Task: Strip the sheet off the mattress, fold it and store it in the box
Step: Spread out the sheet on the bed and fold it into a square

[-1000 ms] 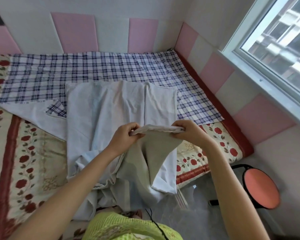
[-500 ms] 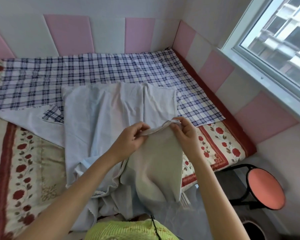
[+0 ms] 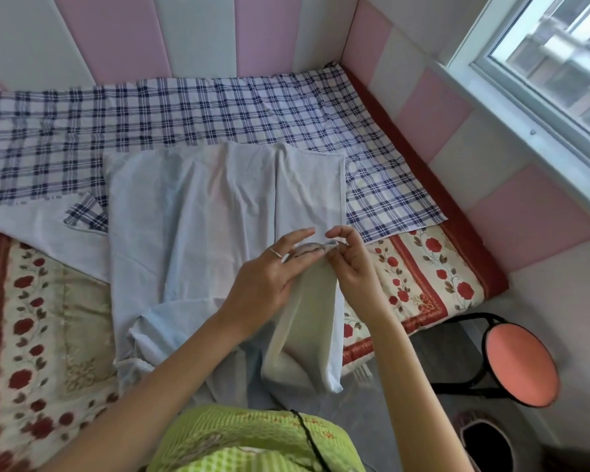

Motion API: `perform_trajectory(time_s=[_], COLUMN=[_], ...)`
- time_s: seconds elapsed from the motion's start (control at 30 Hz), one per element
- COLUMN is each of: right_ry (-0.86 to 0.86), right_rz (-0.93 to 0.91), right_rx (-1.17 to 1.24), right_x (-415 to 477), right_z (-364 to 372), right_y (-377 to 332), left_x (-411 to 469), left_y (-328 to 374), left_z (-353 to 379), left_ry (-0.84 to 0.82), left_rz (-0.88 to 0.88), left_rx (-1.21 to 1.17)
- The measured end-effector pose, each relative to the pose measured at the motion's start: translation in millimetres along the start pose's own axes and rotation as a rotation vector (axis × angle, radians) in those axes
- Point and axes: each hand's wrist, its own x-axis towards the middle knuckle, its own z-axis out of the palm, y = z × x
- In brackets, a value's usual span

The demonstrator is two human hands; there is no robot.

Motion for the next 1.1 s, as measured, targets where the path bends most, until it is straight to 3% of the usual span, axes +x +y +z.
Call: perform_trajectory(time_s=[0.33,0.5,0.73,0.87,1.1], right_ry=[0.033,0.033,0.198,0.193,0.134], right_rz=[0.024,0.035,0.116,0.122,0.14], right_rx=[-0.016,0.021,0.25,0.312,0.264], right_x=[-0.8,-4.9,-11.3,-17.3,-29.7], right_z=[-4.3,-4.7,-3.0,-7.5,-1.0], right_y=[8.6,9.2,3.9,0.7,8.1], left_x=[18.9,11.1,6.3,7.3,-1.2], left_y=[-2.9,-8.0,-6.6,-6.8,0.6], left_z=[1.1,6.3,11.2,10.4,10.5], left_ry=[-0.011,0.053,0.034,0.012,0.125], left_rz=[-0.08,-0.014,0.085,0.092,0.082], left_rx=[-0.098,-0.121,-0.064,-0.137,-0.205])
